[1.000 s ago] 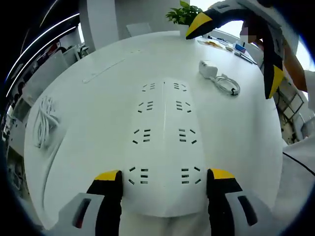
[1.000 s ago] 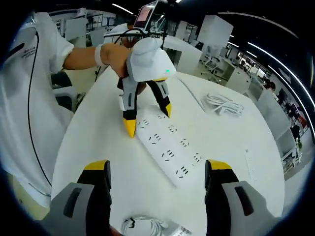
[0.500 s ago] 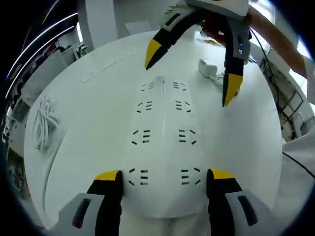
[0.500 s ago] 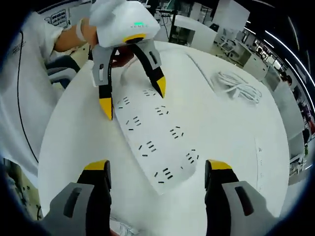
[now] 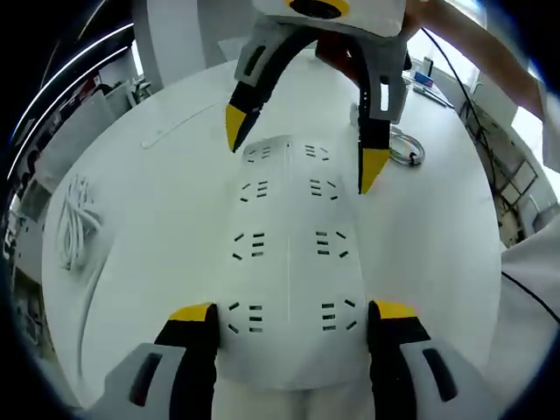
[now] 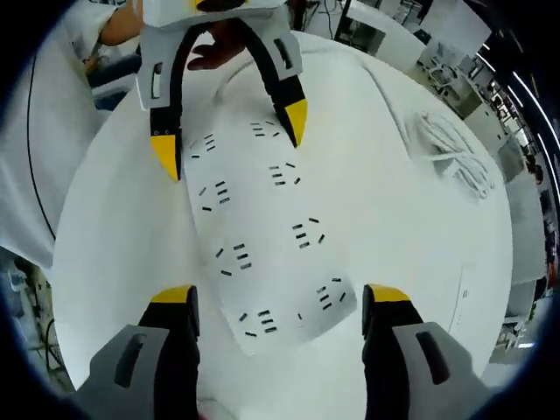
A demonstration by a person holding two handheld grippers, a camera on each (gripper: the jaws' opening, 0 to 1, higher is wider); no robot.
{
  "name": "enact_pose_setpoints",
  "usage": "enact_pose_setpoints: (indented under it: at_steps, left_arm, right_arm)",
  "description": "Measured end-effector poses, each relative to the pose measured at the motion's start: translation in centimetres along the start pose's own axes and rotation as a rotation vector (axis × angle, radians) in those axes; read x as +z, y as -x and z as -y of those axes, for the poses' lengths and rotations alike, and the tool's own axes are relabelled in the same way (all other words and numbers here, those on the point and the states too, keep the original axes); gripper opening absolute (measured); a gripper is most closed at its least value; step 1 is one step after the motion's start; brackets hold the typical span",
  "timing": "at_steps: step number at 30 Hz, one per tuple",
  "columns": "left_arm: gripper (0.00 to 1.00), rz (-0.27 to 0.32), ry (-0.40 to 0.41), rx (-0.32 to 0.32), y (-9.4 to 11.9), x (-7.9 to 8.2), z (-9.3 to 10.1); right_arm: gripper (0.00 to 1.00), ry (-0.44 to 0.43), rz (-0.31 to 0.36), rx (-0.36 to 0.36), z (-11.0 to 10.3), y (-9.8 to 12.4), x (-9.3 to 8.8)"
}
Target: Straighten the power strip on the desk, plug the charger into it
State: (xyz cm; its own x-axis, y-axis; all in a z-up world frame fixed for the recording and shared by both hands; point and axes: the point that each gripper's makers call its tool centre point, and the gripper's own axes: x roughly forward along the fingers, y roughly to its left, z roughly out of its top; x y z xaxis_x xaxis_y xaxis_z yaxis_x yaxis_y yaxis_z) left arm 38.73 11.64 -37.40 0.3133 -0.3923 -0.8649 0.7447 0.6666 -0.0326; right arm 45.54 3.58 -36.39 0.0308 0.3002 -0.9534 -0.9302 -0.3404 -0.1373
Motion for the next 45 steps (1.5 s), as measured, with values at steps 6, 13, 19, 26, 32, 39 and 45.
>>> enact_pose_setpoints:
  at_steps: [6, 13, 19, 26, 32, 39, 45]
  left_arm:
    - [0.71, 0.000, -0.005, -0.003, 0.0, 0.0, -0.1]
    - [0.71, -0.008, -0.012, -0.006, -0.1, 0.1, -0.1]
    - [0.71, -0.007, -0.014, -0.007, -0.2, 0.1, -0.1]
    - [0.71, -0.012, -0.020, -0.009, -0.2, 0.2, 0.1]
    - [0.71, -0.014, -0.022, -0.011, -0.1, 0.2, 0.2]
    - [0.71, -0.008, -0.032, -0.017, -0.2, 0.3, 0.1]
    - [0.70, -0.010, -0.043, -0.023, -0.3, 0.4, -0.2]
  right_arm:
    - [0.74, 0.075, -0.032, 0.043, -0.2, -0.3, 0.2]
    - [0.71, 0.082, -0.067, 0.072, 0.4, -1.0, -0.3]
    - [0.67, 0.083, -0.058, 0.104, 0.4, -1.2, -0.3]
    - [0.68, 0.090, -0.087, 0.129, 0.1, -1.4, -0.4]
    - [0.68, 0.101, -0.083, 0.154, 0.0, -1.5, -0.3]
    - [0.68, 0.088, -0.060, 0.150, -0.3, -1.3, -0.2]
    - [0.68, 0.066, -0.065, 0.145, -0.3, -1.3, -0.4]
